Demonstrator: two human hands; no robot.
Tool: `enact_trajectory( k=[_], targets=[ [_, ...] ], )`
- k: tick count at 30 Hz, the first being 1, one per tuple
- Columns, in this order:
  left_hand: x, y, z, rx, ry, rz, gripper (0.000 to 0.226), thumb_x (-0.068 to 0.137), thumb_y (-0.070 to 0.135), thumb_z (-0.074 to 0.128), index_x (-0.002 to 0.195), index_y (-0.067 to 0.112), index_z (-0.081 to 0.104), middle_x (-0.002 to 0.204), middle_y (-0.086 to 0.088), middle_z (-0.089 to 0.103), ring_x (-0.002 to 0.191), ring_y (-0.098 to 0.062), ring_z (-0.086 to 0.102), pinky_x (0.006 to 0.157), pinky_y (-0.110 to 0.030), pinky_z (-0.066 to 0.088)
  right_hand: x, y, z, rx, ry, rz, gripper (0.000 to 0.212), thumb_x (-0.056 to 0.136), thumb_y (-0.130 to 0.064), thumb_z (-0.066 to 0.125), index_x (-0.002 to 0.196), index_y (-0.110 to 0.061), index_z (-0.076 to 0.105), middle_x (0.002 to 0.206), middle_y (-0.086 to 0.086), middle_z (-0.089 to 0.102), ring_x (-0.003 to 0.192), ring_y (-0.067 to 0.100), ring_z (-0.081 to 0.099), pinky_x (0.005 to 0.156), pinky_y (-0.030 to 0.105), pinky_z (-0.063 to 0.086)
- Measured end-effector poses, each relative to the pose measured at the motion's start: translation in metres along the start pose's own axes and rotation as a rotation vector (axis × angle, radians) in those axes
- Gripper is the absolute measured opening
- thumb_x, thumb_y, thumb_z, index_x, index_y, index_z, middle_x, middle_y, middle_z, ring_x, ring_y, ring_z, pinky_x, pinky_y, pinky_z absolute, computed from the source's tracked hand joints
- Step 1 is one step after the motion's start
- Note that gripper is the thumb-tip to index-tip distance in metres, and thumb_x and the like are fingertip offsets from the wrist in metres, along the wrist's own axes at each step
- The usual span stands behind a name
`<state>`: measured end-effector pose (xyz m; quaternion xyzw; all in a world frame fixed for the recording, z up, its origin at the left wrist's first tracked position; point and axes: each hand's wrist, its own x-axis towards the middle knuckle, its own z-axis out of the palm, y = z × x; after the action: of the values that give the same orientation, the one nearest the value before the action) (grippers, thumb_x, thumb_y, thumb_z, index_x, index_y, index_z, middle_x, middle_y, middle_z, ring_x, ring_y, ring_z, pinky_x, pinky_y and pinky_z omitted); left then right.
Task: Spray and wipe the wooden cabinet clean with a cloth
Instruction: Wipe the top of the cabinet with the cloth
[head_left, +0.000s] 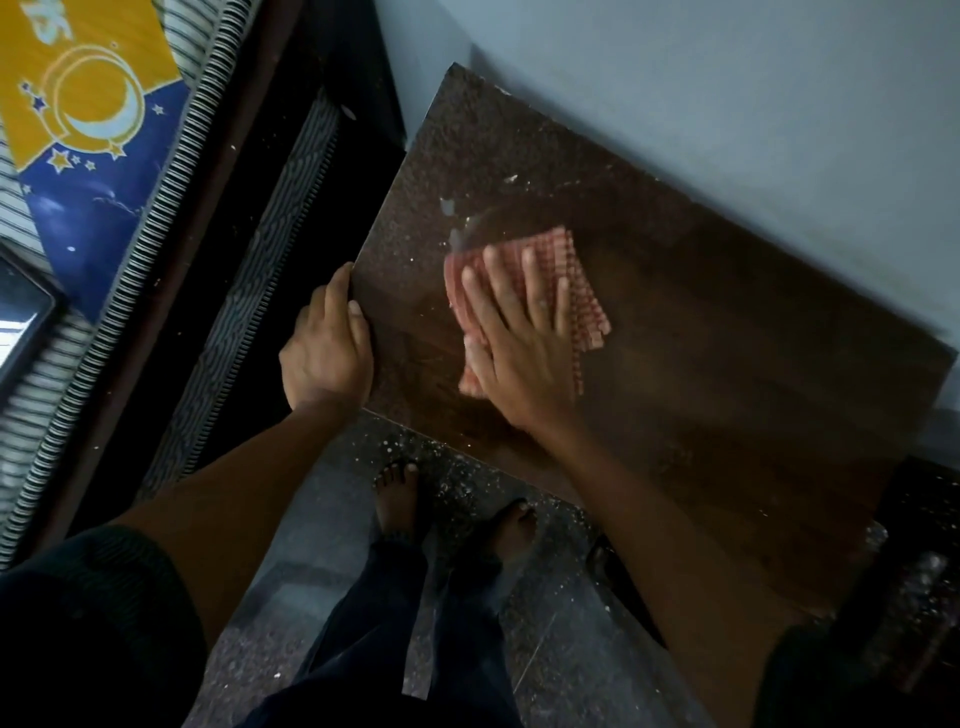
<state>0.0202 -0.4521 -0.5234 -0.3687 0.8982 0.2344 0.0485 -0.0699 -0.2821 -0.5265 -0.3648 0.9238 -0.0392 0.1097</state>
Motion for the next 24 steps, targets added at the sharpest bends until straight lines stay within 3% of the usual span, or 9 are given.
enact_trajectory(
  k=[3,8,12,15,18,22,24],
  targets=[
    [0.002,0.000,-0.001,-0.002,-0.005,-0.005,0.045,0.098,0.023,0.030,0.141,0.014,0.034,0.133,-0.012,0.051,0.115,-0.035,0.051,0.085,-0.050,0.045,-0.047,0.036,0.007,-0.018,-0.050,-0.012,0.060,0.092,-0.043,0.034,0.148,-0.028,0.018,0.157,0.002,0.017,0.145,0.030,0.007,0.114,0.058,0.005],
    [0.001,0.001,-0.002,0.010,-0.012,0.014,0.051,0.095,0.032,0.022,0.141,0.014,0.034,0.130,-0.012,0.052,0.112,-0.036,0.053,0.081,-0.050,0.047,-0.051,0.104,-0.012,-0.038,-0.068,0.589,0.063,0.091,-0.048,0.022,0.150,-0.026,0.011,0.159,0.004,0.008,0.145,0.034,0.003,0.114,0.057,0.005],
    [0.001,0.001,-0.003,0.009,-0.025,0.002,0.056,0.092,0.035,0.018,0.141,0.014,0.034,0.130,-0.012,0.053,0.112,-0.035,0.054,0.081,-0.049,0.047,0.026,0.103,-0.026,0.034,0.012,0.828,0.061,0.095,-0.045,0.028,0.151,-0.027,0.009,0.159,0.002,0.002,0.145,0.032,-0.001,0.115,0.056,0.001],
    [0.001,0.002,-0.003,0.005,-0.029,0.004,0.054,0.093,0.034,0.019,0.141,0.014,0.035,0.130,-0.012,0.053,0.113,-0.035,0.053,0.083,-0.049,0.046,0.073,0.075,-0.026,0.054,0.020,0.715,0.061,0.096,-0.045,0.027,0.150,-0.027,0.008,0.159,0.001,0.002,0.145,0.032,-0.003,0.114,0.056,-0.001],
    [0.001,0.001,-0.002,-0.007,-0.032,-0.008,0.046,0.098,0.027,0.028,0.142,0.015,0.034,0.133,-0.011,0.051,0.116,-0.034,0.052,0.084,-0.049,0.046,0.090,0.035,-0.021,0.011,0.000,0.464,0.060,0.096,-0.048,0.024,0.150,-0.028,0.007,0.159,0.001,0.002,0.145,0.032,-0.002,0.115,0.056,-0.003],
    [0.001,0.001,-0.003,0.012,-0.027,-0.016,0.049,0.096,0.030,0.025,0.142,0.016,0.034,0.132,-0.011,0.052,0.114,-0.034,0.052,0.083,-0.048,0.046,0.041,-0.008,-0.008,-0.003,-0.034,0.075,0.060,0.094,-0.048,0.024,0.149,-0.026,0.016,0.158,0.002,0.012,0.145,0.032,0.006,0.115,0.056,0.003],
    [0.000,0.001,-0.003,0.013,-0.034,-0.010,0.054,0.093,0.034,0.020,0.141,0.016,0.035,0.129,-0.011,0.053,0.112,-0.034,0.054,0.079,-0.047,0.047,0.005,-0.004,-0.003,-0.005,-0.061,-0.003,0.059,0.094,-0.046,0.029,0.149,-0.026,0.019,0.158,0.002,0.015,0.145,0.031,0.007,0.114,0.057,0.007]
  ],
)
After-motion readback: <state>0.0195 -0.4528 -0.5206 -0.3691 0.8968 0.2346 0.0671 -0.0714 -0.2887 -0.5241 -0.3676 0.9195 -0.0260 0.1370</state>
